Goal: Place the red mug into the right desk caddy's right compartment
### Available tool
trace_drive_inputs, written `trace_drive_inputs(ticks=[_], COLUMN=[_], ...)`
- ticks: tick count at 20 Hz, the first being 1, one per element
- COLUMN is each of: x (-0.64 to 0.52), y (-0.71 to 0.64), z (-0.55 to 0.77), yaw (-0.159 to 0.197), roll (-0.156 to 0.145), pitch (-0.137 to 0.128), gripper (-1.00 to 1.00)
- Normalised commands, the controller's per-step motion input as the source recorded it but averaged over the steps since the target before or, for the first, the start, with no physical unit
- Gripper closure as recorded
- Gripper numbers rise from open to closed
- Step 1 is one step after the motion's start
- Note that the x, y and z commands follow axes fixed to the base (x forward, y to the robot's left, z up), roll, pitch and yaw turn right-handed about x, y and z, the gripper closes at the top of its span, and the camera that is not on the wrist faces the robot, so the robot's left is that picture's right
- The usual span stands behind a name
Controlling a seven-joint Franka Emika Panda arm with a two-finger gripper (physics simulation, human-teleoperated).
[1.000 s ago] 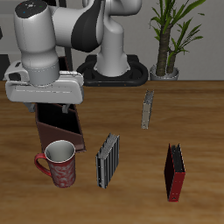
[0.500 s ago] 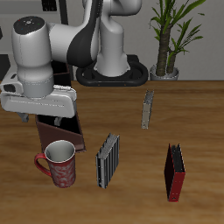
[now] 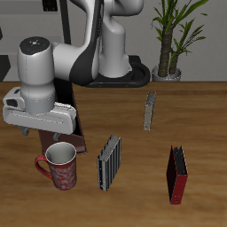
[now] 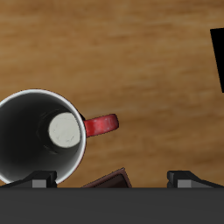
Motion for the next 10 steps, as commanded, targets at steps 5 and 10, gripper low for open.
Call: trace_drive_inputs(ticks=[5, 10], x=[0.04, 0.05], y=[0.00, 0.14], z=[-0.17, -0.23], yaw=[-0.019, -0.004], roll=[-0.010, 0.029], pitch=[0.012, 0.031], gripper=[-1.00, -1.00])
